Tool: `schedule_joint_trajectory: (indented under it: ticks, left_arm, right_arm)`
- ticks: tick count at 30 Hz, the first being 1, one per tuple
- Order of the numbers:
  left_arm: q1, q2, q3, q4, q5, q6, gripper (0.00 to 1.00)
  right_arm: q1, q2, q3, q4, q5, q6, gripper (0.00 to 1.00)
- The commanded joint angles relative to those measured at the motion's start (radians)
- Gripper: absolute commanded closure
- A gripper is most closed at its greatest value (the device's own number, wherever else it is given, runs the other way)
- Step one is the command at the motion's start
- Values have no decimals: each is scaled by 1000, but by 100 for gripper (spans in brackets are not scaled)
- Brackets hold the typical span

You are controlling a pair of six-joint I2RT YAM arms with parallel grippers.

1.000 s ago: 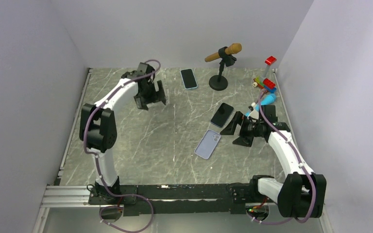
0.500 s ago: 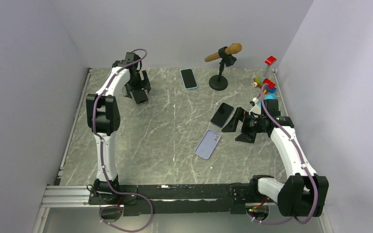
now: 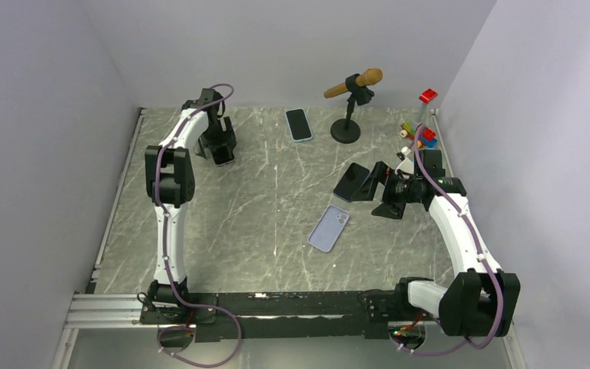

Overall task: Take the phone out of the phone case
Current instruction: Pick up the phone at the center of the board.

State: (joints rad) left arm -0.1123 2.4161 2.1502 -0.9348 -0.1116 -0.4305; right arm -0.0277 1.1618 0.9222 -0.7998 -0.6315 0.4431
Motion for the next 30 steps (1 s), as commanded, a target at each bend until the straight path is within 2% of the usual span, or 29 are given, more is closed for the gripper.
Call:
schedule_joint_trajectory:
  ticks: [1, 8, 12, 18, 22, 26, 30]
  left_arm:
    - [0, 26, 59, -12, -15, -1, 1]
    - [-2, 24, 24, 25, 20, -60, 1]
    - [-17, 66, 109, -63, -80, -92, 4]
    - [-36, 67, 102, -68, -114, -74, 1]
    - [-33, 61, 95, -45, -72, -38, 1]
    - [-31, 16, 22, 32, 15, -8, 1]
    - [-27, 45, 76, -22, 21, -53, 1]
  right_arm:
    - [-1, -45, -20, 42, -2, 37, 0]
    - [-1, -62, -30, 45, 10, 57, 0]
    - [-2, -67, -31, 30, 30, 67, 0]
    - [-2, -91, -51, 34, 39, 82, 0]
    - [-2, -95, -67, 47, 31, 95, 0]
    - [-2, -100, -73, 51, 34, 100, 0]
    - [-2, -100, -79, 63, 31, 108, 0]
